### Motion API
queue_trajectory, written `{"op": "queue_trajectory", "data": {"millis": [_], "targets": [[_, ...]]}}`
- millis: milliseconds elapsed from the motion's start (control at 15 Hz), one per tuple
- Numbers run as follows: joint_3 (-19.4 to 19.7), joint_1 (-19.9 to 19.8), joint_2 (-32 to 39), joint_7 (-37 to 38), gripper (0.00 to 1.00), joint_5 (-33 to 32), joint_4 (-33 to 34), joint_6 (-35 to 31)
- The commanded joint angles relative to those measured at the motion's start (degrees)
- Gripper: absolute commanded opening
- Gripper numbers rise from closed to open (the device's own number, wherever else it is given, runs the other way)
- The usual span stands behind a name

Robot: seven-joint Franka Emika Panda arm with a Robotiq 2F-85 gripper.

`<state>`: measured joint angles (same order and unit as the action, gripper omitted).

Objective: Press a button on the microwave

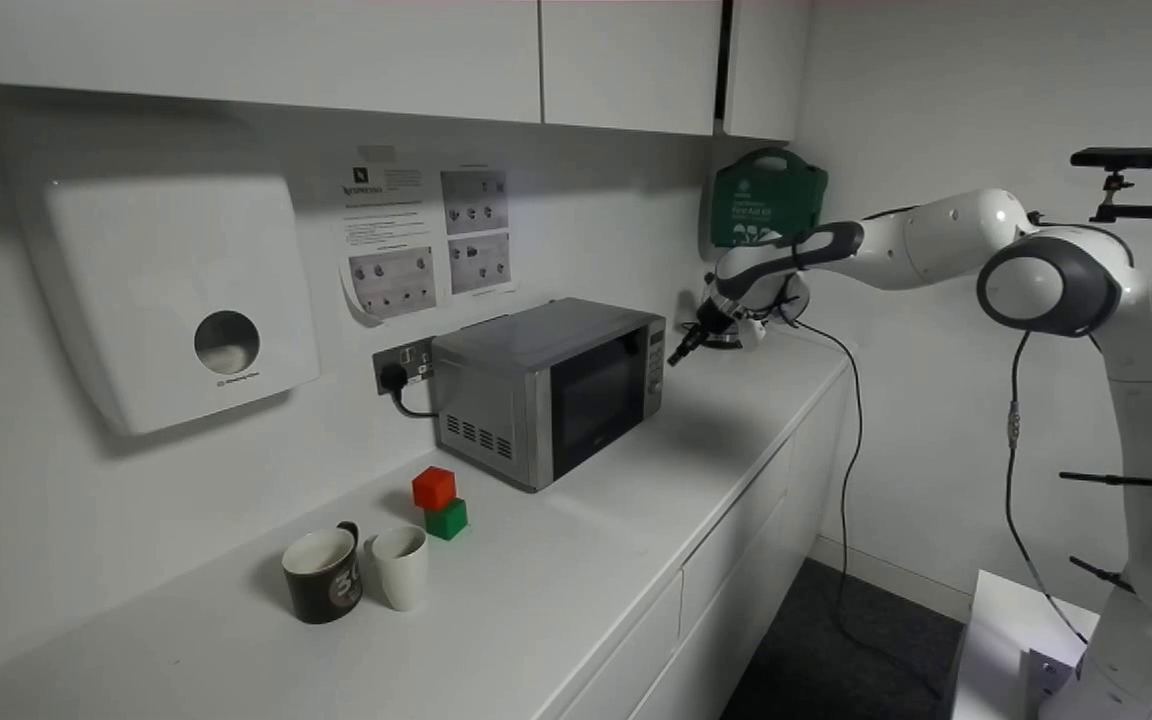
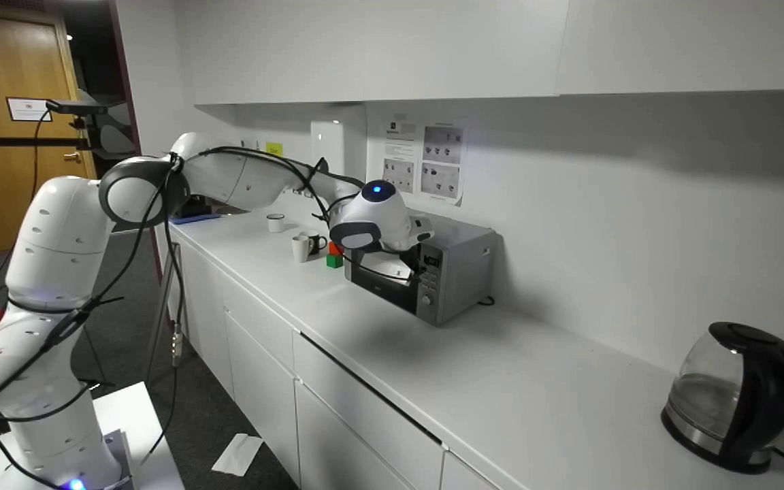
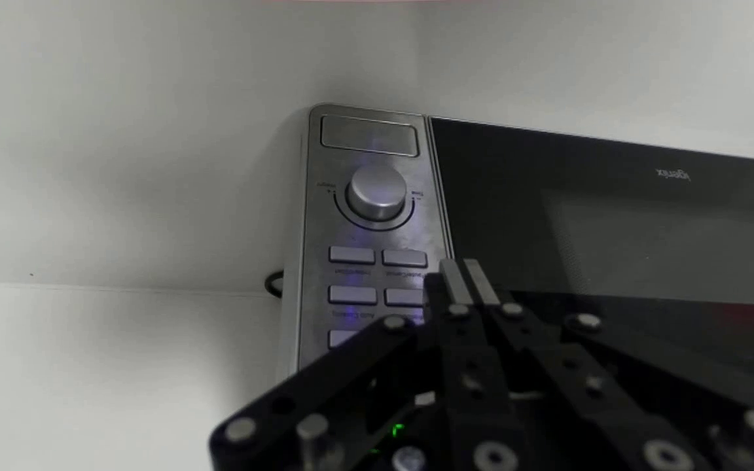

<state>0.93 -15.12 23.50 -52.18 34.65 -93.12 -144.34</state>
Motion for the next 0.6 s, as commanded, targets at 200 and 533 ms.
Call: {"op": "queue_trajectory", "data": {"millis": [200,533], "targets": [[-1.3,-1.7,1.5,0.3,0.0,-0.8,1.2,-0.8],[-1.2,-1.8,3.3,1.4,0.0,-1.5,2.1,-1.6]]}}
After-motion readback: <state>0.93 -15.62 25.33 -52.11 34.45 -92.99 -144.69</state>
